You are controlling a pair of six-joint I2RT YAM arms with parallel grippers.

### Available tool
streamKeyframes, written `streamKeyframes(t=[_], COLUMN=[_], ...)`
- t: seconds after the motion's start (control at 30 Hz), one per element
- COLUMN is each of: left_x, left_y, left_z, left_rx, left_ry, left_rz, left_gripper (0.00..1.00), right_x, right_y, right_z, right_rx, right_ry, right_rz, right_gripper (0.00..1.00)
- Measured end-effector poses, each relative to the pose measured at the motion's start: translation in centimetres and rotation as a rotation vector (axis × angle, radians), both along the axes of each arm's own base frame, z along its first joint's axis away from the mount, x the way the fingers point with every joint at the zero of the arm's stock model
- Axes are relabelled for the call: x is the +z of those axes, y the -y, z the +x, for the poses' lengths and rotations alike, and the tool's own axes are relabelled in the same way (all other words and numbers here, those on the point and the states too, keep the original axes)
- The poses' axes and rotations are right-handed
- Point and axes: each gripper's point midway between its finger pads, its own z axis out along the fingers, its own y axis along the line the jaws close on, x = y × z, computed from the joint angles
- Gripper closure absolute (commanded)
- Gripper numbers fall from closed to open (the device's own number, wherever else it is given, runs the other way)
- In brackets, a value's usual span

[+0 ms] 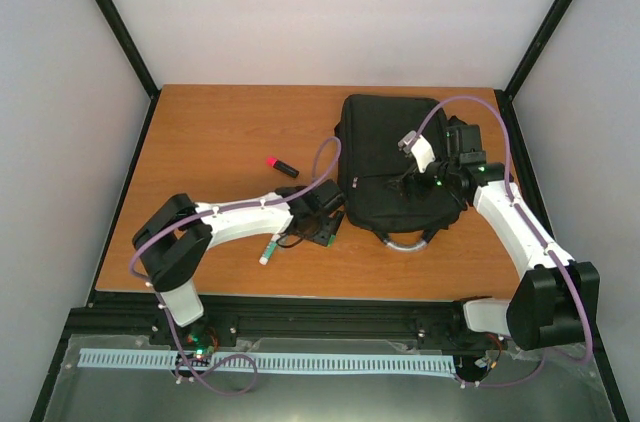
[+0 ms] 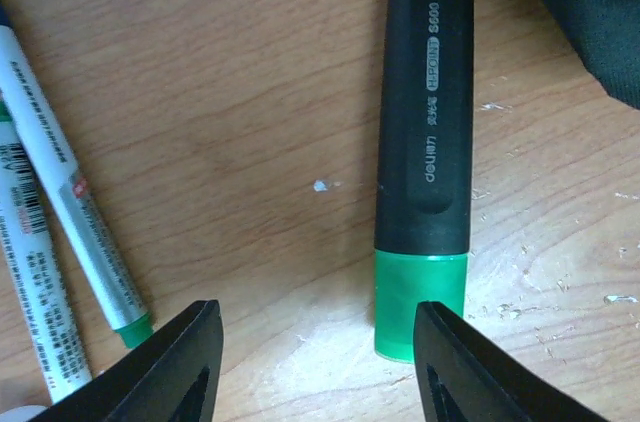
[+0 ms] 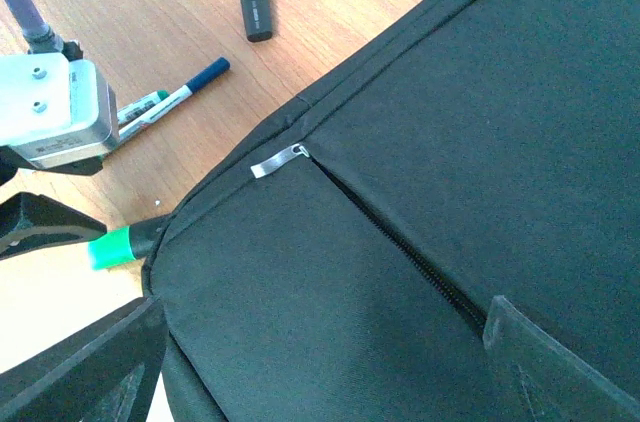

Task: Pack the student bag
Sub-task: Pick up the stationery from the center of the board.

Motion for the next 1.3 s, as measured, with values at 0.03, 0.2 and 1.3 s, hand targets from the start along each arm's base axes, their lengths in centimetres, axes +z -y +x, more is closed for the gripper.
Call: streamKeyframes(t=[0.03,0.2,1.3], left_x=[-0.2,-0.8,-3.0], left_y=[0.1,0.7,1.8], left_z=[-0.1,-0.5,-0.4], left_rx=[-0.003,-0.027,-0.075], left_ry=[-0.002,-0.011,-0.030], left_rz=[0.003,0.012,0.098], left_gripper=[0.45,0.38,0.74], right_x=[0.0,0.0,-0.3], right_y=[0.1,0.3,0.4], right_z=[0.0,0.1,0.2], right_rx=[-0.002,-0.008,0.003], right_ry=[0.001,0.002,0.002], right_rz=[-0.001,-0.002,-0.007], right_gripper=[0.12,0.12,0.14])
